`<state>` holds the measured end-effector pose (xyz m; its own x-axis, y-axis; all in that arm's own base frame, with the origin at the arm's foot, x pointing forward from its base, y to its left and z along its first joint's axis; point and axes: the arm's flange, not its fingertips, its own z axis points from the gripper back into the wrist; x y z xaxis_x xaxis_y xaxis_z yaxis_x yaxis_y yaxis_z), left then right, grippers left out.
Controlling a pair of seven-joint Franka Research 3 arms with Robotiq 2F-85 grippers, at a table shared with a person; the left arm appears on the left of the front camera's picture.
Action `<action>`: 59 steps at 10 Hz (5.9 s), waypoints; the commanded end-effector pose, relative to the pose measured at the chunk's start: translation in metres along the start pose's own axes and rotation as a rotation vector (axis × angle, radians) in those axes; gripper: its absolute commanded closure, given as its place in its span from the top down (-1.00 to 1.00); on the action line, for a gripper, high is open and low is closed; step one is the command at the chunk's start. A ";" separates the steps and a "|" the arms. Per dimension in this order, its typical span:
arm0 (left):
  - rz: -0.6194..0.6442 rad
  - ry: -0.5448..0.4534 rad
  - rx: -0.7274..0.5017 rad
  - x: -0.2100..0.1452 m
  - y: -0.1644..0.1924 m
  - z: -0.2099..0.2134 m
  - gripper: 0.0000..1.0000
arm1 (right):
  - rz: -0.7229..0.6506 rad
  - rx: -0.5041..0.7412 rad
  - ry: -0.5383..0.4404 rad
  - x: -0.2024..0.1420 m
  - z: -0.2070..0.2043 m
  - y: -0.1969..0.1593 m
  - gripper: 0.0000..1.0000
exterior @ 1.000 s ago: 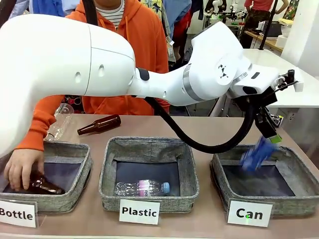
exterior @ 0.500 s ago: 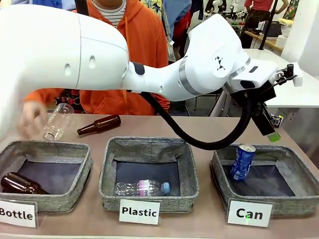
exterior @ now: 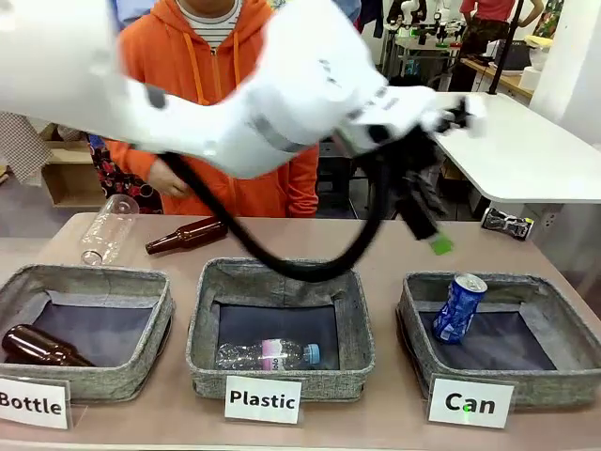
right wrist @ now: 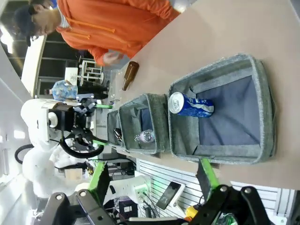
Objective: Sort the can waste into the basket.
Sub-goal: Pick up the can waste from the table and place it in the right Fabric basket.
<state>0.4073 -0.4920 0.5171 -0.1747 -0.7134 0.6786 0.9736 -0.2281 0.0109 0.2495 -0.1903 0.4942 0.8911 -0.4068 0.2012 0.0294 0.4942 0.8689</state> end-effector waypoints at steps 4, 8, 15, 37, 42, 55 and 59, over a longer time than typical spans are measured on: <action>0.441 -0.231 0.164 -0.172 -0.056 0.198 1.00 | 0.141 0.090 0.125 -0.011 -0.105 0.055 1.00; 0.790 -0.523 -0.033 -0.360 -0.112 0.341 1.00 | 0.276 0.272 0.279 -0.024 -0.199 0.117 1.00; 0.800 -0.789 -0.020 -0.462 -0.183 0.372 1.00 | 0.252 0.286 0.319 -0.021 -0.214 0.126 1.00; 0.800 -0.789 -0.020 -0.462 -0.183 0.372 1.00 | 0.582 -0.965 -0.148 0.101 -0.248 0.061 1.00; 0.800 -0.789 -0.020 -0.462 -0.183 0.372 1.00 | 0.880 -0.856 0.208 0.192 -0.256 0.058 1.00; 0.800 -0.789 -0.020 -0.462 -0.183 0.372 1.00 | 1.129 -0.855 0.454 0.327 -0.287 -0.054 1.00; 0.800 -0.789 -0.020 -0.462 -0.183 0.372 1.00 | 1.156 -0.866 0.617 0.375 -0.302 -0.083 1.00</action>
<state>0.3651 0.1271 0.4719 0.6473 -0.0495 0.7606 0.7613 0.0901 -0.6421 0.6899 -0.1400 0.3619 0.6835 0.7030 0.1967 -0.6793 0.7112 -0.1811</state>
